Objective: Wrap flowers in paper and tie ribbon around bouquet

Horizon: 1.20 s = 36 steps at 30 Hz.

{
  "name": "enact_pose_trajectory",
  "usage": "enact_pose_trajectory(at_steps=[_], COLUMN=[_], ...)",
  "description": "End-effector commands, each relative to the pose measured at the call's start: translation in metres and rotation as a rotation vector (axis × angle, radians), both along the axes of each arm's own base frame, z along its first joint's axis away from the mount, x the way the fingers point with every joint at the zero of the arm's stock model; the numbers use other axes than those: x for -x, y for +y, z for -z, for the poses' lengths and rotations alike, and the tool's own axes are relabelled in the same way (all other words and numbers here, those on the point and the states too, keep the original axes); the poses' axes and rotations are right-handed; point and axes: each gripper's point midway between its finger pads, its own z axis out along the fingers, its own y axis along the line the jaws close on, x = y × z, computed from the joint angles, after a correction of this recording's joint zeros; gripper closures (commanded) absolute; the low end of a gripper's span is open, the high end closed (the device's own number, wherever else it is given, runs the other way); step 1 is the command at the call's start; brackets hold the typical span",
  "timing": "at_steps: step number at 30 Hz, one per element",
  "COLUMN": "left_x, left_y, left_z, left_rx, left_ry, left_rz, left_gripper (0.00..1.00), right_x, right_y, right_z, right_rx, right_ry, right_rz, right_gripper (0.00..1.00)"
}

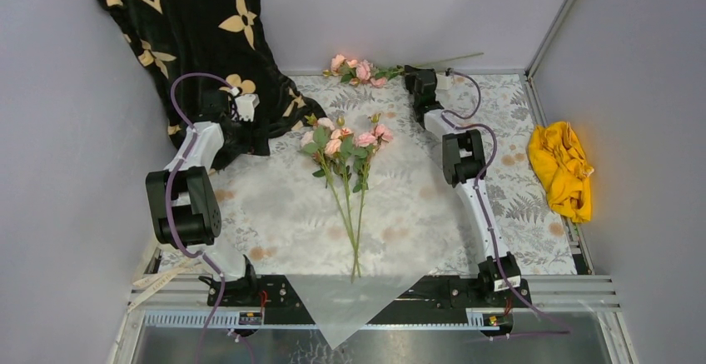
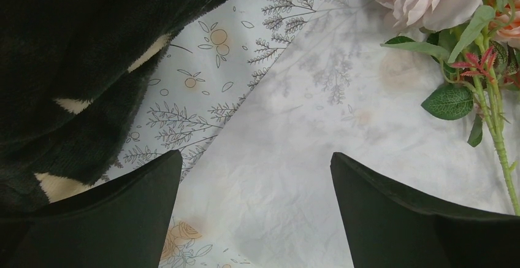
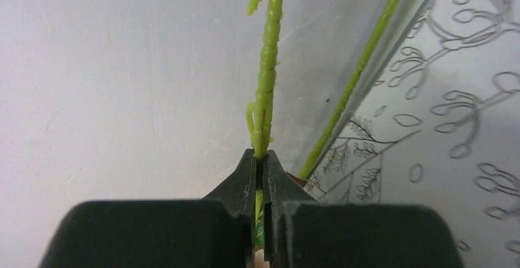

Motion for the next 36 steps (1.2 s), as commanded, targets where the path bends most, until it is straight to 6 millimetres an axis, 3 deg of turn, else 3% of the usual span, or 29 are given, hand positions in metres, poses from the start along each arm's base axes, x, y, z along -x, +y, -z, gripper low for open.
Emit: enact_pose_trajectory(at_steps=[1, 8, 11, 14, 16, 19, 23, 26, 29, 33, 36], left_x=[-0.007, -0.004, -0.006, -0.010, -0.018, -0.026, -0.026, -0.018, -0.005, 0.010, 0.004], left_y=[0.005, 0.005, 0.001, -0.011, -0.022, -0.053, -0.103, -0.135, -0.179, -0.239, -0.255], left_z=[-0.015, -0.024, -0.031, -0.048, -0.073, -0.122, -0.204, -0.244, -0.254, -0.246, -0.245], left_rx=[-0.018, -0.028, -0.016, 0.026, 0.066, 0.116, 0.168, 0.183, 0.195, 0.189, 0.201], left_ry=[-0.049, -0.076, -0.087, -0.116, -0.164, -0.270, -0.426, -0.499, -0.524, -0.532, -0.550], left_rz=[-0.015, -0.011, 0.003, 0.051, 0.095, 0.199, 0.375, 0.465, 0.575, 0.707, 0.734], left_gripper=[0.02, 0.02, 0.04, 0.05, 0.05, 0.05, 0.01, 0.01, 0.01, 0.01, 0.01], right_x=[0.011, 0.090, 0.125, 0.158, 0.181, 0.217, 0.260, 0.293, 0.317, 0.342, 0.356], right_y=[-0.006, -0.010, -0.009, 0.001, 0.012, 0.054, 0.108, 0.126, 0.137, 0.145, 0.151], right_z=[-0.129, -0.219, -0.247, -0.268, -0.283, -0.308, -0.320, -0.321, -0.329, -0.344, -0.348], right_rx=[0.018, 0.019, 0.020, 0.025, 0.011, 0.100, 0.290, 0.384, 0.407, 0.331, 0.302], right_ry=[-0.261, -0.437, -0.505, -0.550, -0.574, -0.637, -0.634, -0.660, -0.691, -0.711, -0.708], right_rz=[-0.059, -0.127, -0.160, -0.224, -0.262, -0.430, -0.657, -0.715, -0.725, -0.726, -0.711], right_gripper=[1.00, 1.00, 1.00, 1.00, 1.00, 1.00, 1.00, 1.00, 1.00, 1.00, 1.00])
